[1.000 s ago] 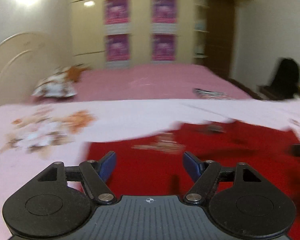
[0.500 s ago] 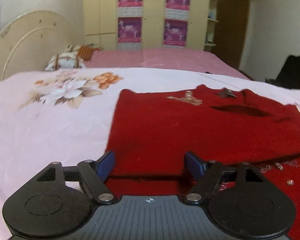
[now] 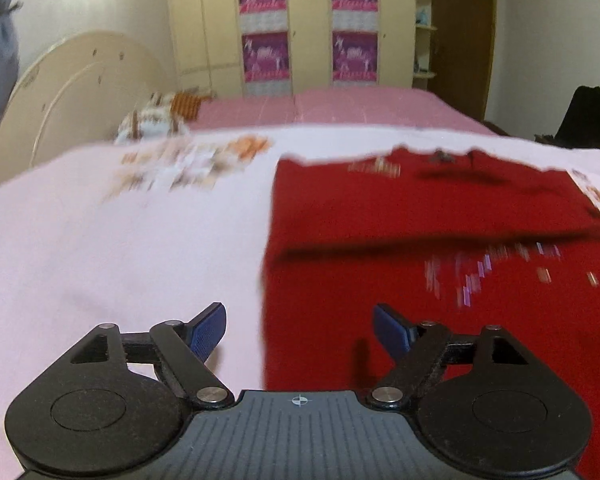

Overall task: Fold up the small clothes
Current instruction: 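Grasp the sweater hem with both grippers and fold it toward the collar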

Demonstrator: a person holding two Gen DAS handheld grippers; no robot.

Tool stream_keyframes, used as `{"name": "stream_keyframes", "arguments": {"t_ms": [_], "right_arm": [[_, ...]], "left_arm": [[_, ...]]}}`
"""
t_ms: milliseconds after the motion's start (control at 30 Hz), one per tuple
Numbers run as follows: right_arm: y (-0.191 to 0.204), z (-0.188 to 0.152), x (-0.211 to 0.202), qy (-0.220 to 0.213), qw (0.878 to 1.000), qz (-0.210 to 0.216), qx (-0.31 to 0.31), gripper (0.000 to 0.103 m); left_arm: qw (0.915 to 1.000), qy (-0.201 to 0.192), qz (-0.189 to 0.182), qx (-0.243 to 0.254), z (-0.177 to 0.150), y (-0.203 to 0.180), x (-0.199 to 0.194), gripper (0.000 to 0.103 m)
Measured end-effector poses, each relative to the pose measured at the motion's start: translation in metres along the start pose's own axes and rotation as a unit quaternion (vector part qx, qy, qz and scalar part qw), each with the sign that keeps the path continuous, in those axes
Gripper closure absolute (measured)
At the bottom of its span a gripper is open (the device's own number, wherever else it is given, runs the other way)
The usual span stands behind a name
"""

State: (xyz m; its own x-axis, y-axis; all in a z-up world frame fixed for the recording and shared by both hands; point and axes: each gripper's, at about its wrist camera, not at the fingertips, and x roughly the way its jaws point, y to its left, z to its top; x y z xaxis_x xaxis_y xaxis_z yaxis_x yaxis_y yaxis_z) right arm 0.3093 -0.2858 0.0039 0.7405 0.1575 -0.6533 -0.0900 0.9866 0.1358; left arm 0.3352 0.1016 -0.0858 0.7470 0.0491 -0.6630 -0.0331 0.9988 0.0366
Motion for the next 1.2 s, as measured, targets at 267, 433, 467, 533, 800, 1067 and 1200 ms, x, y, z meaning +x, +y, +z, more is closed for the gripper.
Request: {"name": "stream_keyframes", "arguments": {"t_ms": [267, 433, 467, 533, 800, 1067, 1200], "right_arm": [[-0.04, -0.07, -0.084, 0.067, 0.992, 0.044, 0.095, 0.061], [-0.051, -0.117, -0.121, 0.105, 0.978, 0.076, 0.164, 0.061], [-0.051, -0.126, -0.127, 0.109, 0.975, 0.082, 0.178, 0.061], [-0.051, -0.144, -0.137, 0.115, 0.967, 0.093, 0.206, 0.061], [-0.039, -0.176, -0.147, 0.121, 0.941, 0.156, 0.275, 0.061], [-0.037, -0.174, -0.124, 0.109, 0.923, 0.178, 0.322, 0.079], [-0.022, -0.169, -0.124, 0.108, 0.946, 0.144, 0.27, 0.097]], "left_arm": [[0.9862, 0.066, -0.107, -0.108, -0.068, 0.049, -0.062, 0.025], [0.9638, 0.091, -0.179, -0.175, -0.095, 0.061, -0.074, 0.054], [0.9581, 0.098, -0.196, -0.185, -0.1, 0.061, -0.076, 0.054], [0.9472, 0.107, -0.225, -0.202, -0.115, 0.06, -0.083, 0.054], [0.8979, 0.127, -0.313, -0.282, -0.156, 0.057, -0.089, 0.054], [0.8974, 0.122, -0.321, -0.277, -0.147, 0.046, -0.068, 0.083], [0.9084, 0.109, -0.296, -0.275, -0.145, 0.048, -0.072, 0.099]]}}
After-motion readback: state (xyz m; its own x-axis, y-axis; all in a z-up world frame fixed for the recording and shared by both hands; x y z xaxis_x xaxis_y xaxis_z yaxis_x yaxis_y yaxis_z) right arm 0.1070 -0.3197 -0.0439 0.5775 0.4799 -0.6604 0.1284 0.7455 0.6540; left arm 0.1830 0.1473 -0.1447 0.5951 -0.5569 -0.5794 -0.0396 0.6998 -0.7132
